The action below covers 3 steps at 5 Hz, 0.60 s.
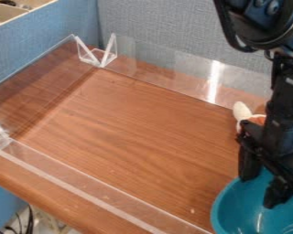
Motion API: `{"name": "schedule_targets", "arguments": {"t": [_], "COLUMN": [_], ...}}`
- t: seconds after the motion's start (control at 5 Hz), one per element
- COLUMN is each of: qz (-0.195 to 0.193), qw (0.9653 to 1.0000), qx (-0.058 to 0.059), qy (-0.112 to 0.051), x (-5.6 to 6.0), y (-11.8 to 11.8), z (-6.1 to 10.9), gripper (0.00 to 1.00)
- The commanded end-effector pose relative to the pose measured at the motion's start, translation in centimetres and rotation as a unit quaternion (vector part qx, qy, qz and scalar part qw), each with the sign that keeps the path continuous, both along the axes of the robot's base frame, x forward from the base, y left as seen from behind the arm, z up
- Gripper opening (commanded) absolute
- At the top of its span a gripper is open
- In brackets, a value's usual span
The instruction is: Put the mushroom in the blue bowl
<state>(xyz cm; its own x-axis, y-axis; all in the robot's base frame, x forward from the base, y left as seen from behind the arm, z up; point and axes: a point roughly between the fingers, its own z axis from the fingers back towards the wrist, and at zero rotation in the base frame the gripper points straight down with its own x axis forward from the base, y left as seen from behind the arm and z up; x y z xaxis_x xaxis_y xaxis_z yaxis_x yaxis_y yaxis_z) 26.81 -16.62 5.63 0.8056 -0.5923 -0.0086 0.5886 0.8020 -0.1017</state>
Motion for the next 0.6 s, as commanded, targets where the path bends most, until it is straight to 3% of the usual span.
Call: {"name": "schedule_targets", "arguments": {"t": [0.0,0.2,0.4], "qz": [-0.005,0.000,0.004], "qw": [0.9997,0.9997,0.9996], "qx": [-0.010,-0.011,-0.012], "qy": [-0.022,-0.024,-0.027], "x": [0.22,0.14,0.07], "y": [-0.44,-0.44,-0.47], "z": [1.28,1.38,1.51], "gripper": [0.00,1.00,1.00]}}
